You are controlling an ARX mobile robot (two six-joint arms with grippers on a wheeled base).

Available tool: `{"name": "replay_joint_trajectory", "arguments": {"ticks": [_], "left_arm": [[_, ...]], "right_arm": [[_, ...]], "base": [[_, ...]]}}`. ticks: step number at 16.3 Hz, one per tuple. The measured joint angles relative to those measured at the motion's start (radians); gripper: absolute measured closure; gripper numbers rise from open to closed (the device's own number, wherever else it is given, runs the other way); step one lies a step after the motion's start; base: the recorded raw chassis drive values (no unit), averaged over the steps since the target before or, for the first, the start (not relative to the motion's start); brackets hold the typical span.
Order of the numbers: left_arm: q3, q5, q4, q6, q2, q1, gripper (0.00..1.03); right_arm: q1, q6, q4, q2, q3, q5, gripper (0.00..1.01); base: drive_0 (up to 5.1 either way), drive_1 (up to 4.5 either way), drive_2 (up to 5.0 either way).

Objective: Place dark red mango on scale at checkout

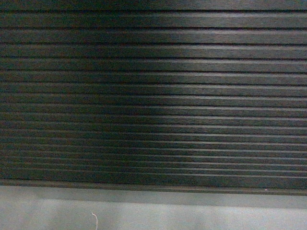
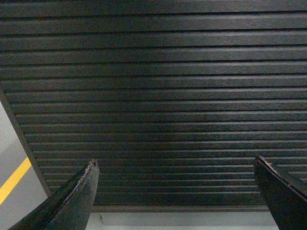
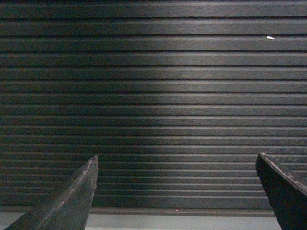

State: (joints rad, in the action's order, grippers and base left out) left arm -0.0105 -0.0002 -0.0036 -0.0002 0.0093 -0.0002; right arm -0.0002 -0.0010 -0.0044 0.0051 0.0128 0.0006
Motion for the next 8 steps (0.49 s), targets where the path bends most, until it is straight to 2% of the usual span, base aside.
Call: {"name": "replay_joint_trajectory", "arguments": {"ticks": [8], "left_arm": [[0.000, 0.000, 0.000, 0.000, 0.000, 0.000, 0.05]], "right_arm": [[0.000, 0.000, 0.000, 0.000, 0.000, 0.000, 0.03]], "base": [[0.0, 1.37, -1.3]]}}
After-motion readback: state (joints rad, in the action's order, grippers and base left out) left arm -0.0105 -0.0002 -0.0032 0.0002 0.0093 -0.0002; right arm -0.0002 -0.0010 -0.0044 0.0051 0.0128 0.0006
